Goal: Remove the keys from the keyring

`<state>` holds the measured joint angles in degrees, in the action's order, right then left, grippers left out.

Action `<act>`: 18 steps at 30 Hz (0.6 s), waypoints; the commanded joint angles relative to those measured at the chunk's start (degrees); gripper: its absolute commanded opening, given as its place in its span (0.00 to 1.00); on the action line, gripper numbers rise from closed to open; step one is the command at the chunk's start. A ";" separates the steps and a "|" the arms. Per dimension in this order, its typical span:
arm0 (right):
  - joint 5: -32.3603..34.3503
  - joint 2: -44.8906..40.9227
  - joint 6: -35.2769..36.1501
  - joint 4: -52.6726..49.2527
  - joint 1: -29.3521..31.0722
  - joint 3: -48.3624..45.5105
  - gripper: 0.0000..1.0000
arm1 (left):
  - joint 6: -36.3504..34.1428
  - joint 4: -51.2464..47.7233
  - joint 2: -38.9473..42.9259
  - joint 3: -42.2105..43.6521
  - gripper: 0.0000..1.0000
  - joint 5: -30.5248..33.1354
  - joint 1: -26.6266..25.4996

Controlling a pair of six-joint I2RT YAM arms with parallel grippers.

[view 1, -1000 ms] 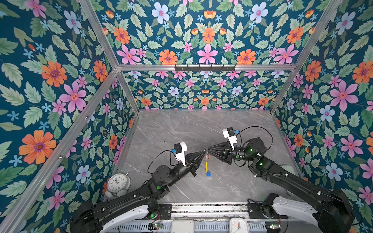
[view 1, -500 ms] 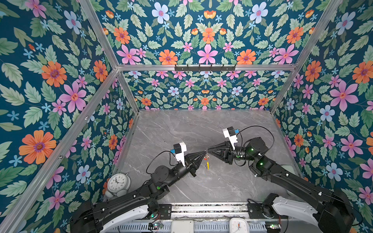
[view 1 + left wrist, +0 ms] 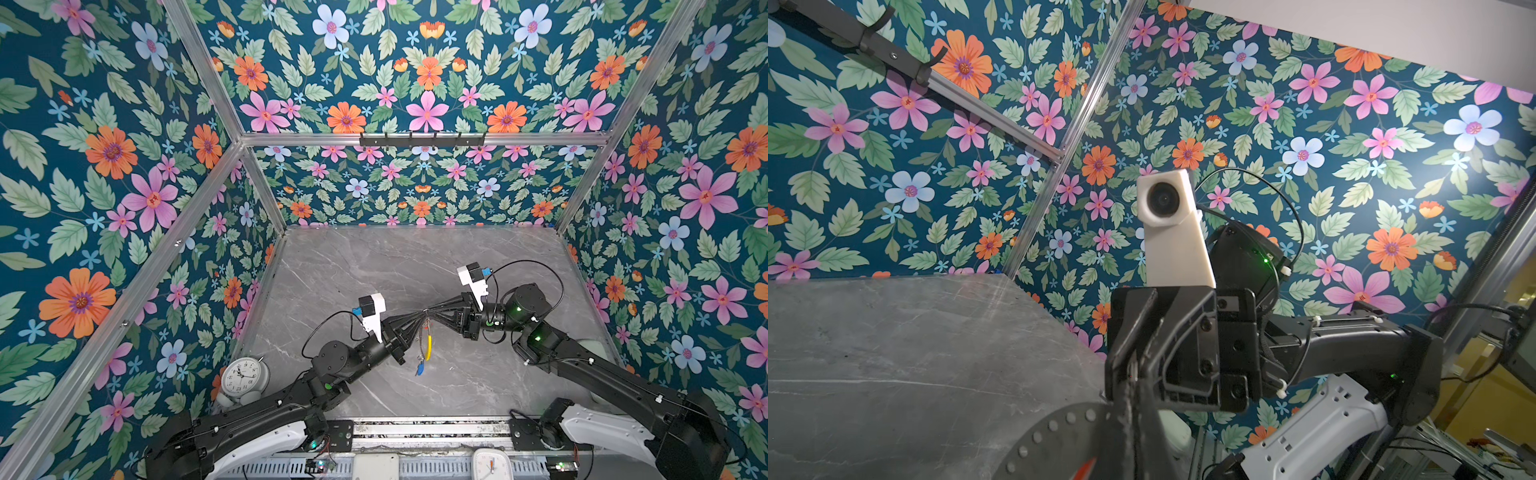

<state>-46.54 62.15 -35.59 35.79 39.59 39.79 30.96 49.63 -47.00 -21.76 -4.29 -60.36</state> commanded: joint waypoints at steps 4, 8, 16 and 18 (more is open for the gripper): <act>-0.68 -0.43 0.42 2.05 0.13 -0.40 0.00 | -0.28 3.14 -0.02 0.43 0.00 -0.10 0.02; -0.59 -2.19 3.16 -3.63 0.13 0.27 0.00 | 0.04 0.33 0.45 -0.33 0.00 -0.03 -0.01; -0.25 -7.21 14.43 -29.07 -0.17 4.57 0.00 | 2.44 -14.34 3.84 -3.10 0.37 -5.28 0.14; -0.71 -7.44 16.95 -34.15 -0.21 6.07 0.00 | 2.05 -18.95 3.85 -5.10 0.39 -7.41 0.14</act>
<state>-46.30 55.09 -24.56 11.75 39.51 44.45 32.91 37.80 -43.42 -24.99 -7.86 -60.31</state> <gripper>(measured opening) 0.051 0.386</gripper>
